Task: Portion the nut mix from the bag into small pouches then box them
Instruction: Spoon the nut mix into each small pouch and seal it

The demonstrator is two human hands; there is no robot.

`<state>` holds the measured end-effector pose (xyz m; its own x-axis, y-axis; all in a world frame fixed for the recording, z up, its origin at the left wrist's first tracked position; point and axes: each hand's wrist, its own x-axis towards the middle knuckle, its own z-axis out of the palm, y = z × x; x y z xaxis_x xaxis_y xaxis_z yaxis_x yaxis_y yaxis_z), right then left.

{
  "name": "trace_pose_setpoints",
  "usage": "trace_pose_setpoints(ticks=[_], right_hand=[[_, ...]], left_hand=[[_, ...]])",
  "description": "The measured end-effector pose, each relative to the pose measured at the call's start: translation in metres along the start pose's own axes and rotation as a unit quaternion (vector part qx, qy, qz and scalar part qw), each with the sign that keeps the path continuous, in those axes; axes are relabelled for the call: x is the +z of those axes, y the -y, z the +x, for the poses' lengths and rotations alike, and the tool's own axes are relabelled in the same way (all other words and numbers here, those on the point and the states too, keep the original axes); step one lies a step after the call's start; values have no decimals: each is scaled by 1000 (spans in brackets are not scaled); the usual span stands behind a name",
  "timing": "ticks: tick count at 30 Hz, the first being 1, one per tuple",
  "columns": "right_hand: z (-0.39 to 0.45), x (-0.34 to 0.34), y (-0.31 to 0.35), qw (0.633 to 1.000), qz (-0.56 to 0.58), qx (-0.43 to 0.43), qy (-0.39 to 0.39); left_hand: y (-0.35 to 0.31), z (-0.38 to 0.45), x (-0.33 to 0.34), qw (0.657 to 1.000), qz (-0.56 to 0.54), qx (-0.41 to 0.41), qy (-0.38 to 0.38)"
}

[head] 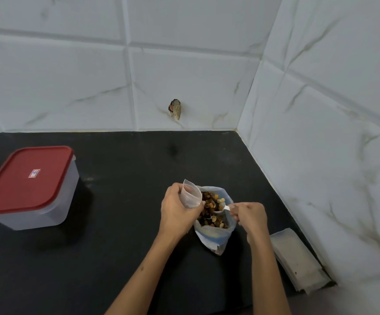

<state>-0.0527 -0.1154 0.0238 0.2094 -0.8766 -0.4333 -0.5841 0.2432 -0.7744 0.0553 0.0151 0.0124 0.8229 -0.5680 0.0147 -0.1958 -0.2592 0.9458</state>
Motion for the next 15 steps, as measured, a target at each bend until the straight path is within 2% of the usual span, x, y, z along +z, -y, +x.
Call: trace_pose_setpoints(ticks=[8,15], right_hand=[[-5,-1,-6,997,-36,-63,-12],[-3,-2,-5,998,64,22,11]], left_hand=[[-14,1,2,999,27,40,13],[-18,3,1,998,25,47,18]])
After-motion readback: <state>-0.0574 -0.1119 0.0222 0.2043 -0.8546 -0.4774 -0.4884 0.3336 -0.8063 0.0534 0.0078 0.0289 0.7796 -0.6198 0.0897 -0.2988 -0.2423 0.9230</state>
